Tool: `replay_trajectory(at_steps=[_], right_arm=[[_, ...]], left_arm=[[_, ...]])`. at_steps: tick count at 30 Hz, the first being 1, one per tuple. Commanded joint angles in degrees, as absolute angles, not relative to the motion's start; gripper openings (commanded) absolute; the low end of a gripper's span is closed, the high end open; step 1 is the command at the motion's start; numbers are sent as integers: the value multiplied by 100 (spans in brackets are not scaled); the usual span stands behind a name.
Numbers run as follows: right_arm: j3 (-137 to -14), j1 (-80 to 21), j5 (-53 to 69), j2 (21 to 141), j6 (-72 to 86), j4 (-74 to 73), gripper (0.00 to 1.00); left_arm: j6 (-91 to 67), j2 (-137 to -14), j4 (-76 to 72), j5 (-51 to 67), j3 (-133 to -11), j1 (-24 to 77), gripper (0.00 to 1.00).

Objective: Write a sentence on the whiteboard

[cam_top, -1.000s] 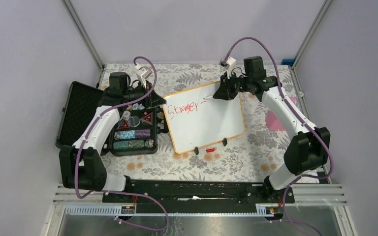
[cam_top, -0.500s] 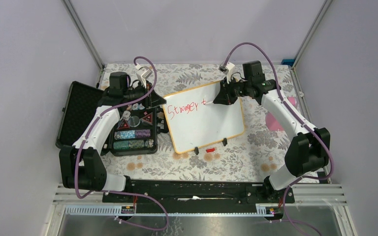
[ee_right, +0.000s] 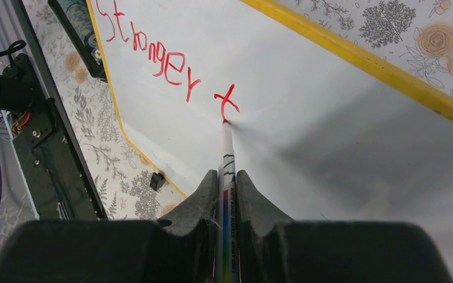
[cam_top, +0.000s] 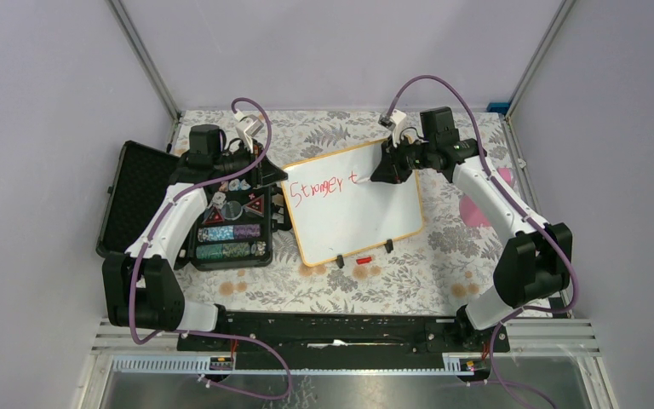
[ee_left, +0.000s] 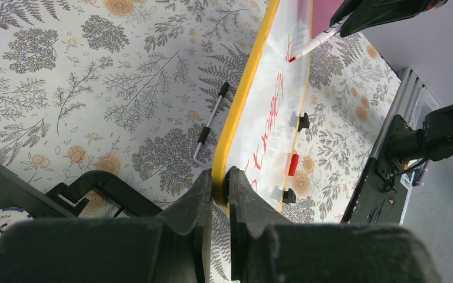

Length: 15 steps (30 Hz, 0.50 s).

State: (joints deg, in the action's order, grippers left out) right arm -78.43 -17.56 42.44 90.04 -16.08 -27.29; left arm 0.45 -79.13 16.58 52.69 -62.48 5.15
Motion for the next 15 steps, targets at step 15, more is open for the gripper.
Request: replay_trajectory(at_steps=[15], right_arm=[[-8078, -1675, 3942, 8803, -1762, -2796, 0]], left_arm=[[382, -7954, 1802, 5164, -6214, 677, 0]])
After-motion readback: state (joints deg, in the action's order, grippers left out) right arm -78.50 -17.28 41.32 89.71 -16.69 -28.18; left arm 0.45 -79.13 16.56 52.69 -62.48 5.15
